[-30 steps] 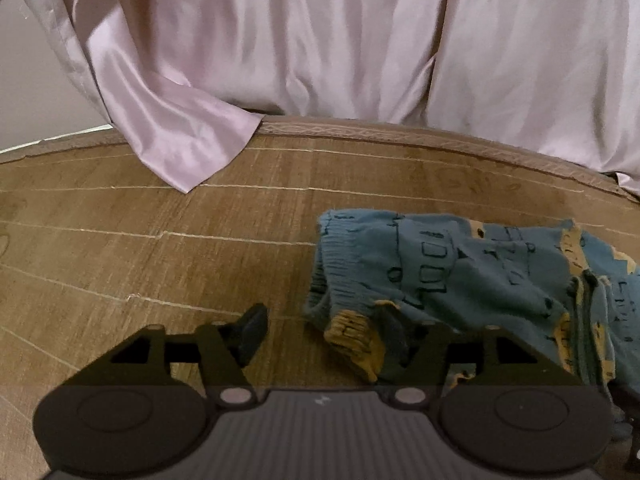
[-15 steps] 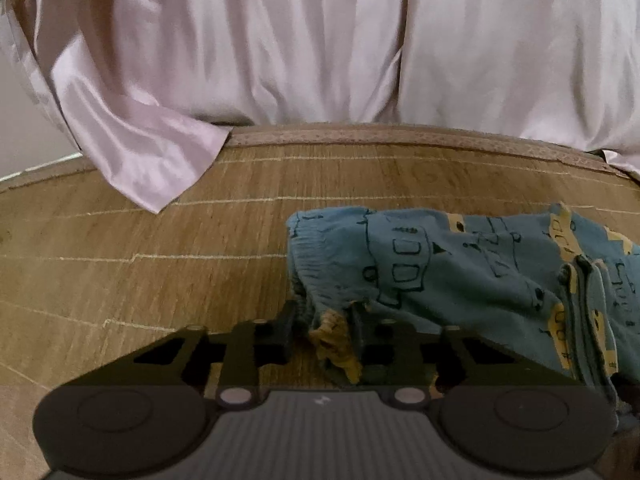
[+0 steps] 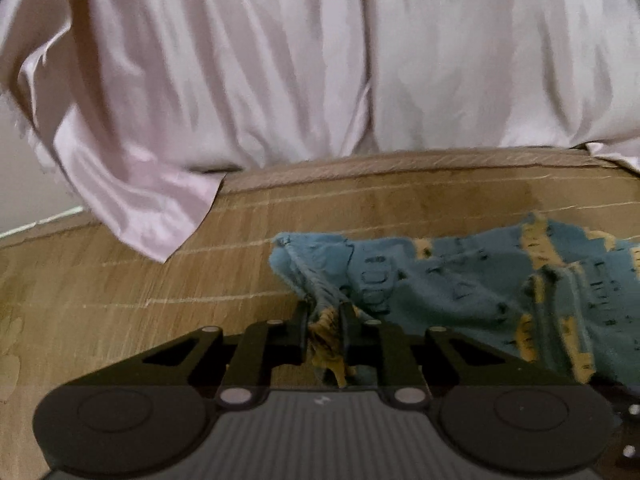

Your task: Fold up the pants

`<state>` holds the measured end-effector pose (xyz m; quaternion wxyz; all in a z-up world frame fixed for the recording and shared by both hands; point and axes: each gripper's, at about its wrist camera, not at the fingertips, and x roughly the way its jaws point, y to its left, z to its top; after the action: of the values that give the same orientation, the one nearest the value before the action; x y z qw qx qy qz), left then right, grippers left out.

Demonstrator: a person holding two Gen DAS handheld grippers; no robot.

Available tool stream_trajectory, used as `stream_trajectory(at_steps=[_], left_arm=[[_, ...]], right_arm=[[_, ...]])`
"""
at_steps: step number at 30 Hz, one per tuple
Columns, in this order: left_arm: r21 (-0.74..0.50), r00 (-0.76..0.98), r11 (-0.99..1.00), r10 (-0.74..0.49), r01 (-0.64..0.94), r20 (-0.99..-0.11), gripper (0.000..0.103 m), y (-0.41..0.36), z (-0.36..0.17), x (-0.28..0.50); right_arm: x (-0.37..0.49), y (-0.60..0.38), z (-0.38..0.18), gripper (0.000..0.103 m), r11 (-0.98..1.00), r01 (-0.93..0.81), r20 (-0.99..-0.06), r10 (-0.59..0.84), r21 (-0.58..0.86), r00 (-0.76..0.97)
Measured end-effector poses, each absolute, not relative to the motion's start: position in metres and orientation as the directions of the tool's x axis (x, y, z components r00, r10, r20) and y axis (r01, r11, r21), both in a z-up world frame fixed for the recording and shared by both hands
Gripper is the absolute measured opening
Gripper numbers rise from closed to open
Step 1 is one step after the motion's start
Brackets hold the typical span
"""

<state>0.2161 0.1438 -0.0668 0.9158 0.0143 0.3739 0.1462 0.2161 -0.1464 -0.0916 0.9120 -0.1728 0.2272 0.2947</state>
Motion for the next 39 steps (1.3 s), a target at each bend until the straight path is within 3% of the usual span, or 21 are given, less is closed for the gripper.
stream_trajectory(at_steps=[13,25,30,39], left_arm=[[0.188,0.739,0.974,0.221,-0.129,-0.637,0.017,0.109,-0.026,0.221],[0.197,0.817,0.98,0.122,-0.011,-0.563,0.017,0.067,0.015,0.245],[0.231,0.814,0.969,0.068,0.083,-0.577,0.017,0.037,0.022,0.239],[0.303,0.79,0.912,-0.036,0.277,-0.612,0.017,-0.029,0.011,0.228]], right_arm=[[0.223,-0.162,-0.073,0.102,0.766,-0.641,-0.552,0.511,-0.055,0.659],[0.229,-0.207,-0.029,0.102,0.712,-0.66,-0.466,0.511,-0.241,0.722],[0.215,-0.24,-0.019,0.102,0.798,-0.592,-0.401,0.509,-0.11,0.761],[0.242,-0.277,-0.019,0.102,0.86,-0.509,-0.389,0.485,0.046,0.784]])
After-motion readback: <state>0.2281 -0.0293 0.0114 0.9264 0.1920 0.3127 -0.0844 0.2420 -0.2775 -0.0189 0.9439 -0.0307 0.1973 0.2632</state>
